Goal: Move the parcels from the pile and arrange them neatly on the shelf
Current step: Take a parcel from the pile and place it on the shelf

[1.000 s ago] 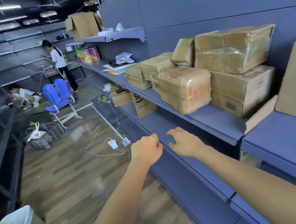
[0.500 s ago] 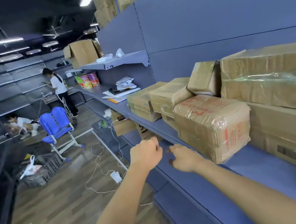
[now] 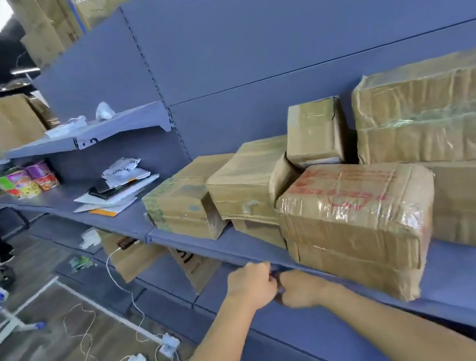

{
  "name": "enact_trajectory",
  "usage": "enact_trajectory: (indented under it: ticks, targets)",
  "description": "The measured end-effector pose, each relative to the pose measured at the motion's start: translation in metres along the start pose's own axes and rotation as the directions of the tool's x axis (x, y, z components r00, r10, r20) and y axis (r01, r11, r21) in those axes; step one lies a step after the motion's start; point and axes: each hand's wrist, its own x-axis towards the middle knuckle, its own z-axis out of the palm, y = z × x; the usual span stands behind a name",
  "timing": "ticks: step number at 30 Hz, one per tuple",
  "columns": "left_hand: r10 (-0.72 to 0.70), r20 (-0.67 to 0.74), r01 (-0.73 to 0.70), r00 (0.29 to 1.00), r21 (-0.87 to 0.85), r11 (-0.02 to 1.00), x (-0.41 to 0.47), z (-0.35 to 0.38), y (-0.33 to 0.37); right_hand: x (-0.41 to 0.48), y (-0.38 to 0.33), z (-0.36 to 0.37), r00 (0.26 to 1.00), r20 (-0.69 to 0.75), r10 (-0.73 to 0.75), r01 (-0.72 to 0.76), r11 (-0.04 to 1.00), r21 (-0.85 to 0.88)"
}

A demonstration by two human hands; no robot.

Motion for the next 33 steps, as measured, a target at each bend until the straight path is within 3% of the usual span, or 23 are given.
enact_trajectory:
  ticks: [7, 12, 17, 22, 27, 33]
  targets:
    - [0.305, 0.229, -0.331, 0.925, 0.088, 0.939, 0.030, 0.009, -0.035, 0.013, -0.020, 0.031, 0.979, -0.090, 0.181, -0.163, 0.970, 0.181]
    - [0.433, 0.382, -0.508, 0.816, 0.116, 0.854, 0.021, 0.033, 0.013, -0.047, 0.003, 0.041, 0.909, -0.120, 0.398, -0.348, 0.886, 0.307]
    - [0.607, 0.366, -0.674, 0.706, 0.082, 0.734, -0.006, 0.054, 0.064, -0.121, 0.033, 0.056, 0.751, -0.182, 0.635, -0.539, 0.748, 0.387]
    - [0.706, 0.323, -0.760, 0.630, 0.069, 0.647, -0.039, 0.054, 0.090, -0.176, 0.024, 0.080, 0.612, -0.163, 0.774, -0.620, 0.597, 0.508]
    - [0.783, 0.226, -0.810, 0.579, 0.049, 0.585, -0.067, 0.057, 0.083, -0.198, 0.008, 0.101, 0.553, -0.301, 0.777, -0.599, 0.622, 0.504]
    - [0.796, 0.151, -0.805, 0.586, 0.001, 0.593, -0.055, 0.035, 0.062, -0.201, -0.008, 0.096, 0.501, -0.441, 0.745, -0.580, 0.667, 0.468]
